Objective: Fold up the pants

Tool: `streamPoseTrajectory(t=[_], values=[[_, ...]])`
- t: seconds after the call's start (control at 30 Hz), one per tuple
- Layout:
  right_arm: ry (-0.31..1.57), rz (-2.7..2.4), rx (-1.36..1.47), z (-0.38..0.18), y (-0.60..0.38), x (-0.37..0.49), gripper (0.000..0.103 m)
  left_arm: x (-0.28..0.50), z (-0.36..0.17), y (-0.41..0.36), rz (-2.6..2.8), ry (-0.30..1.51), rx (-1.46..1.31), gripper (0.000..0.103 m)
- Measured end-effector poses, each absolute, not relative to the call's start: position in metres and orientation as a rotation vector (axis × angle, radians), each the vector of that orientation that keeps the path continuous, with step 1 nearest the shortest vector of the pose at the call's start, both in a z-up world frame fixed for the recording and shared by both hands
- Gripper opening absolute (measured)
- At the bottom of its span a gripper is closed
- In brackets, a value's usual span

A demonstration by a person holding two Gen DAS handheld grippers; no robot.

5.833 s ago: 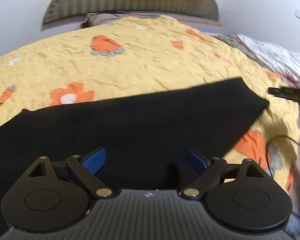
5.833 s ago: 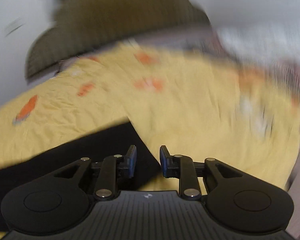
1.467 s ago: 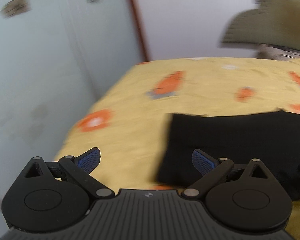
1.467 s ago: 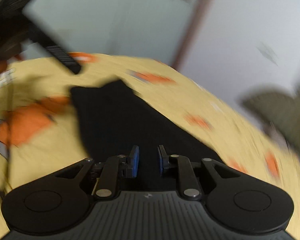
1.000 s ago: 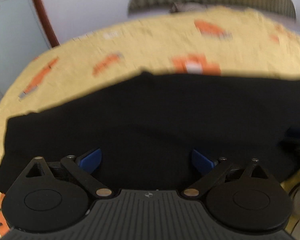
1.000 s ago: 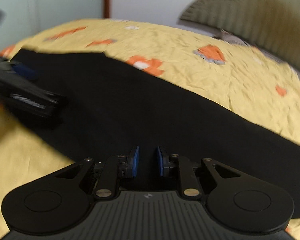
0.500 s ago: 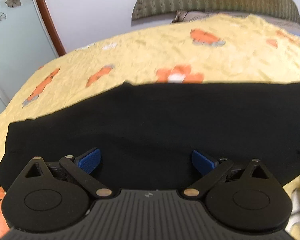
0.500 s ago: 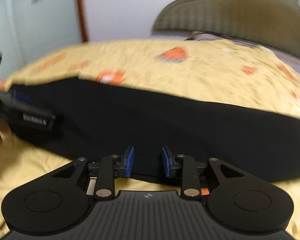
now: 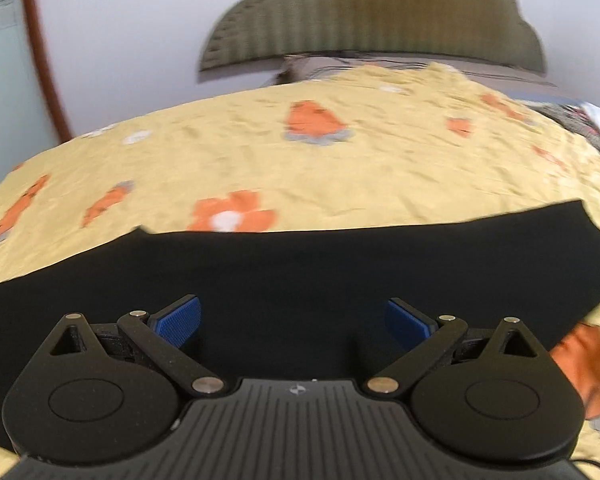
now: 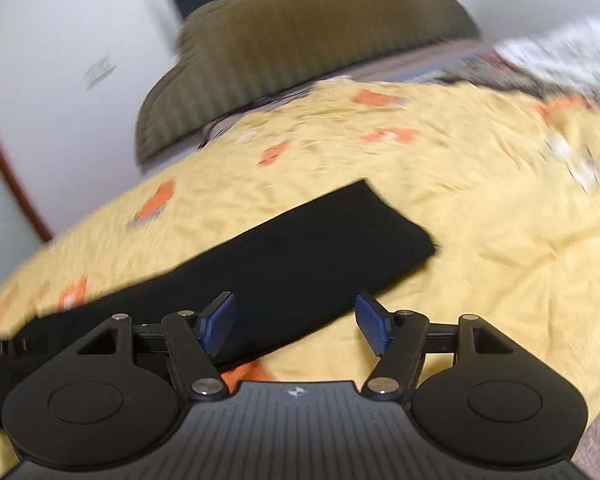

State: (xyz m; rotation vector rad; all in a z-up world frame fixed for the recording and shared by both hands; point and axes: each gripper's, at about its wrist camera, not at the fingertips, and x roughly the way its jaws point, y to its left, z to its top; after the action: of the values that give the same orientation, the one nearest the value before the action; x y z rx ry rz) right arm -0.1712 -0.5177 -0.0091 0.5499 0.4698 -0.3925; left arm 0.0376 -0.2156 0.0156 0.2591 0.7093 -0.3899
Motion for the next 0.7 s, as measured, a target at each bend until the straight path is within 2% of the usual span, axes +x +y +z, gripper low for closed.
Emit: streamPoseTrajectory(t=[0.17,0.33,0.7], values=[[0.387,-0.392,0.852,-0.031,-0.565,-0.187,0.066,0.032,0.017,-0.241,-0.466,0.710,0.278,0.100],[0.349,-0.384,1.024,-0.051,-0.591,-0.184,0.067,0.035,0.015,-0.258,-0.467,0.709,0.293,0.100],[0.305,-0.386,1.054,-0.058,-0.601,-0.167,0.066,0.042,0.002,-0.279,-0.418,0.716,0.342,0.100]])
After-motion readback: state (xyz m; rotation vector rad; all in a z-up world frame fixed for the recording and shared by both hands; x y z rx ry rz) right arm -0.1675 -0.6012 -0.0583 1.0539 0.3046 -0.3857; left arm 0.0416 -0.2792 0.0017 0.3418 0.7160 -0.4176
